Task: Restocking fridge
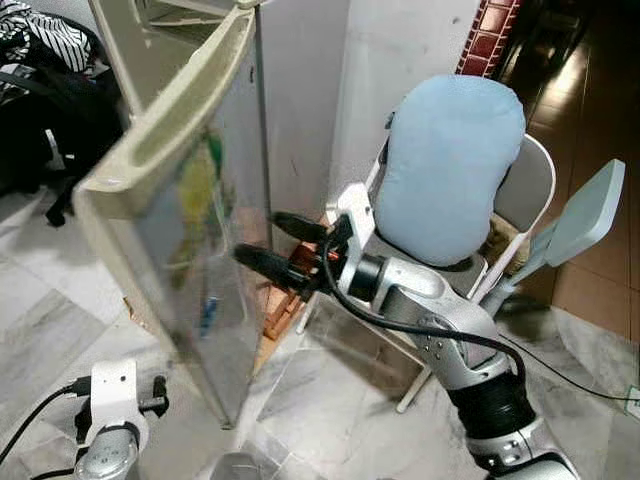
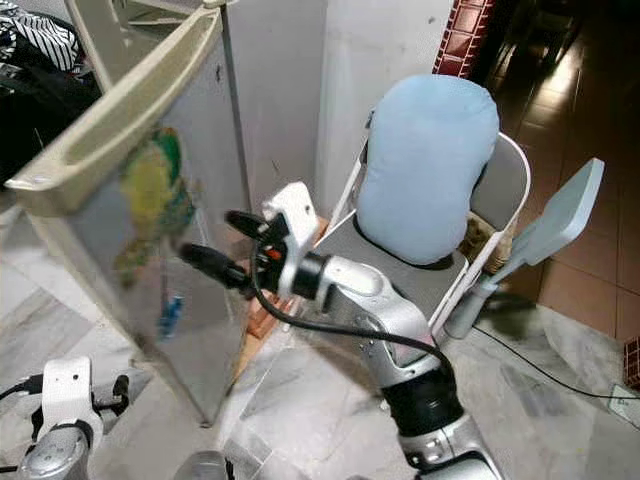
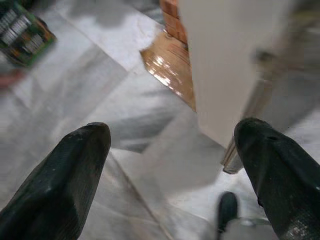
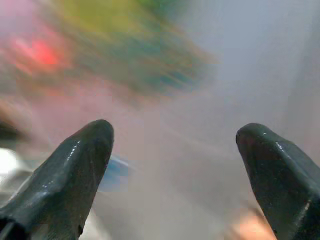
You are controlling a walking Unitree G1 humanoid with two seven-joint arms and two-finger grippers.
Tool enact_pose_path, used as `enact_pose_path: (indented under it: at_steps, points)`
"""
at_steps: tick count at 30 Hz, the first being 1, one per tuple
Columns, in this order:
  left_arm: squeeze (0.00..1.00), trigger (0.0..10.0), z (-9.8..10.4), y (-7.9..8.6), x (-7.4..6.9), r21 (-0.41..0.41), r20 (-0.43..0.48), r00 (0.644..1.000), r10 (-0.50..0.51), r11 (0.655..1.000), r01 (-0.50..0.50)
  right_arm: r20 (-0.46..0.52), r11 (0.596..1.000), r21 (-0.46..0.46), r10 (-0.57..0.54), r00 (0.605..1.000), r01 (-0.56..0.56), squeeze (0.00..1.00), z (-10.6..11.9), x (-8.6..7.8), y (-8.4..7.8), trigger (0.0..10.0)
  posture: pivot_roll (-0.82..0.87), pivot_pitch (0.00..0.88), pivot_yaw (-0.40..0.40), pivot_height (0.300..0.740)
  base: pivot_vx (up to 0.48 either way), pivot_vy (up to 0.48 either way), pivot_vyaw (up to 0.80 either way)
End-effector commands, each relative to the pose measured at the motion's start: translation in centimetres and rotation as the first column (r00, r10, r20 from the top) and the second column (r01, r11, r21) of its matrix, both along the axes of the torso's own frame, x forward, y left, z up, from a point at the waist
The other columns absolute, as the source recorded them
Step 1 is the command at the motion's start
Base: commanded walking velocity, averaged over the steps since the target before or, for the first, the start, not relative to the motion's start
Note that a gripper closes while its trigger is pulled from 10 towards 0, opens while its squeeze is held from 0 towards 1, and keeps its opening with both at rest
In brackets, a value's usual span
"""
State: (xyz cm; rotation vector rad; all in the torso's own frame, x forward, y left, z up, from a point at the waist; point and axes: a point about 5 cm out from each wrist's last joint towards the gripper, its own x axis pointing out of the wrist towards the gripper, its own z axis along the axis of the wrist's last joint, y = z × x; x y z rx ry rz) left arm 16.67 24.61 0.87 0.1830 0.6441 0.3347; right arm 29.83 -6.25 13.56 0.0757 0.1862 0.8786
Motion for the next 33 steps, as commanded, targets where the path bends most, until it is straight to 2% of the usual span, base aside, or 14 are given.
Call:
enact_pose_path:
  at_steps: [1, 3, 7, 9, 11, 14, 16, 19, 20, 21, 25, 28, 31, 33]
  points:
    - [0.0, 10.0, 0.2, 0.1, 0.3, 0.042, 0.008, 1.0, -0.028, 0.999, 0.027, 0.01, 0.981, -0.086, -0.174, 0.985, 0.174, 0.0, -1.3, 0.9, -2.4, 10.0, 0.12, 0.0, -0.028, 0.74, 0.0, 0.0, 0.0]
    - [0.0, 10.0, 0.3, -0.1, 0.7, 0.038, 0.012, 0.999, -0.052, 0.998, 0.052, 0.004, 0.927, -0.165, -0.342, 0.94, 0.338, 0.0, -2.6, 1.5, -5.0, 10.0, 0.12, 0.0, -0.028, 0.74, 0.0, 0.0, 0.0]
    - [0.0, 10.0, 0.3, 0.1, 1.3, 0.024, 0.02, 0.998, -0.063, 0.998, 0.062, -0.028, 0.886, -0.186, -0.437, 0.899, 0.425, 0.0, -3.6, 1.3, -7.4, 10.0, 0.11, 0.0, -0.026, 0.74, 0.0, 0.0, 0.0]
    - [0.0, 10.0, 0.9, 1.3, 2.8, 0.036, 0.059, 0.997, -0.045, 0.998, 0.043, -0.022, 0.847, -0.198, -0.507, 0.861, 0.494, 0.0, -4.2, 1.0, -9.2, 10.0, 0.1, 0.0, -0.027, 0.74, 0.0, 0.0, 0.0]
    - [0.0, 10.0, 1.1, 1.8, 3.2, 0.048, 0.071, 0.997, -0.038, 0.998, 0.035, -0.012, 0.837, -0.201, -0.522, 0.853, 0.509, 0.0, -4.3, 1.0, -9.5, 10.0, 0.1, 0.0, -0.027, 0.74, 0.0, 0.0, 0.0]
    - [0.0, 10.0, 2.9, 5.2, 5.7, 0.082, 0.157, 0.986, 0.054, 0.994, -0.067, 0.007, 0.801, -0.107, -0.592, 0.806, 0.589, 0.0, -3.7, 0.7, -10.5, 10.0, 0.09, 0.0, -0.029, 0.74, 0.0, 0.0, 0.0]
    - [0.0, 10.0, 4.7, 6.2, 7.4, 0.119, 0.231, 0.972, 0.033, 0.991, -0.062, 0.035, 0.801, -0.054, -0.595, 0.803, 0.596, 0.0, -3.1, 0.2, -10.5, 10.0, 0.09, 0.0, -0.029, 0.74, 0.0, 0.0, 0.0]
    - [0.0, 10.0, 6.4, 7.1, 8.3, 0.202, 0.291, 0.957, 0.009, 0.977, -0.071, 0.055, 0.807, -0.055, -0.586, 0.808, 0.588, 0.0, -3.2, -0.4, -10.5, 10.0, 0.07, 0.0, -0.022, 0.74, 0.0, 0.0, 0.0]
    - [0.0, 10.0, 6.8, 8.1, 8.3, 0.216, 0.304, 0.951, 0.047, 0.969, -0.117, 0.047, 0.803, -0.053, -0.592, 0.804, 0.594, 0.0, -3.4, -0.7, -10.6, 10.0, 0.07, 0.0, -0.022, 0.74, 0.0, 0.0, 0.0]
    - [0.0, 10.0, 7.8, 10.2, 8.0, 0.246, 0.338, 0.929, 0.152, 0.938, -0.243, 0.035, 0.792, -0.053, -0.608, 0.793, 0.609, 0.0, -3.8, -1.2, -10.8, 10.0, 0.07, 0.0, -0.021, 0.74, 0.0, 0.0, 0.0]
    - [0.0, 10.0, 10.2, 14.1, 6.9, 0.311, 0.425, 0.862, 0.277, 0.849, -0.427, 0.018, 0.779, -0.06, -0.624, 0.781, 0.624, 0.0, -4.4, -1.9, -11.0, 10.0, 0.06, 0.0, -0.015, 0.74, 0.0, 0.0, 0.0]
    - [0.0, 10.0, 10.7, 13.6, 7.2, 0.353, 0.458, 0.86, 0.223, 0.842, -0.407, 0.035, 0.78, -0.044, -0.624, 0.781, 0.625, 0.0, -4.1, -1.9, -11.0, 10.0, 0.06, 0.0, -0.014, 0.74, 0.0, 0.0, 0.0]
    - [0.0, 10.0, 10.3, 10.6, 8.2, 0.345, 0.48, 0.871, 0.107, 0.889, -0.3, 0.045, 0.772, -0.024, -0.634, 0.772, 0.636, 0.0, -3.8, -1.7, -11.2, 10.0, 0.06, 0.0, -0.015, 0.74, 0.0, 0.0, 0.0]
    - [0.0, 10.0, 9.7, 7.4, 9.0, 0.316, 0.493, 0.87, 0.026, 0.926, -0.206, 0.05, 0.755, -0.008, -0.654, 0.755, 0.655, 0.0, -3.4, -1.6, -11.4, 10.0, 0.06, 0.0, -0.014, 0.74, 0.0, 0.0, 0.0]
